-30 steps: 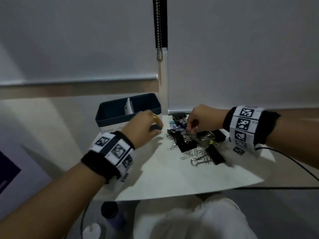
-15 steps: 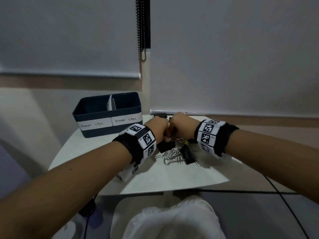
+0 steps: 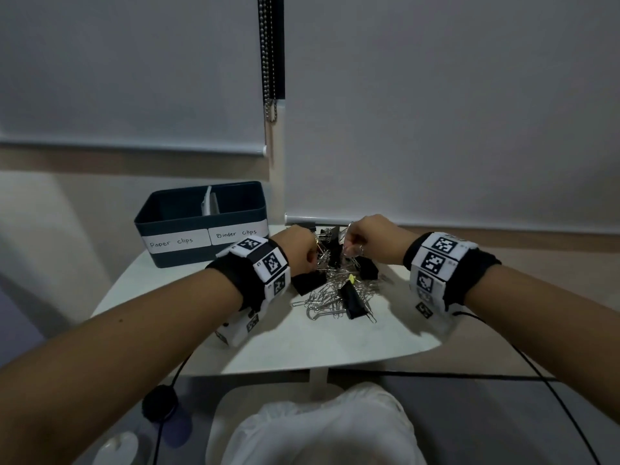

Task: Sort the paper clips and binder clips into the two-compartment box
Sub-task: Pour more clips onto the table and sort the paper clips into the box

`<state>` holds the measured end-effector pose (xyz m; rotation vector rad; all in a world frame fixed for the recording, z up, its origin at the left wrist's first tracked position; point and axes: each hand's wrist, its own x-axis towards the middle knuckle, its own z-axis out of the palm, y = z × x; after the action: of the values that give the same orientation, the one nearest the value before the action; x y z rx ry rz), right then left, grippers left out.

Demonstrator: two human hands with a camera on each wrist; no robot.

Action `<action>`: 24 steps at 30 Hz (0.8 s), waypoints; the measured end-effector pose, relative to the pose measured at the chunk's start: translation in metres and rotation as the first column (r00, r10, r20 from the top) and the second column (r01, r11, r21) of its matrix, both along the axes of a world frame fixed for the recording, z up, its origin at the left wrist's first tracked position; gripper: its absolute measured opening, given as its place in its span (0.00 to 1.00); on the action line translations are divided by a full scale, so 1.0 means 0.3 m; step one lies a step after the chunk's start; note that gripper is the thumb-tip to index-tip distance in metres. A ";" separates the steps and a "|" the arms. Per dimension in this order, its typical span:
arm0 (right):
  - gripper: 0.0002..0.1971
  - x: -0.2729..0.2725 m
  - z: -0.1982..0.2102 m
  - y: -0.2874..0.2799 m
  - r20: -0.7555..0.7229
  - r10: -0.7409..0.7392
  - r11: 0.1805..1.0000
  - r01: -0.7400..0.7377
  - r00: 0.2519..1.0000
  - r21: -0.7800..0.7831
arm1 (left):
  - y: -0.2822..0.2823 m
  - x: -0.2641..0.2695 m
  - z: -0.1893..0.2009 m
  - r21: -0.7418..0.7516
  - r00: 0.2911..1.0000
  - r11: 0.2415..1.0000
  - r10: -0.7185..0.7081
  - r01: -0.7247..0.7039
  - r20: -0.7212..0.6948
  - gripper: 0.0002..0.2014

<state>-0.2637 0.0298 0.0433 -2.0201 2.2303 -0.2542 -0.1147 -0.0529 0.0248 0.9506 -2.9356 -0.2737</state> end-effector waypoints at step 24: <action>0.12 -0.075 -0.049 0.129 -0.116 -0.083 0.990 0.095 0.990 0.101 | 0.082 -0.089 -0.059 -0.142 0.946 0.950 -0.245 0.278 0.211 0.13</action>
<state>-0.2861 0.0686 0.0285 -1.9283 2.3493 -0.0298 -0.1412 -0.0284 0.0071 0.5933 -3.1964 0.0669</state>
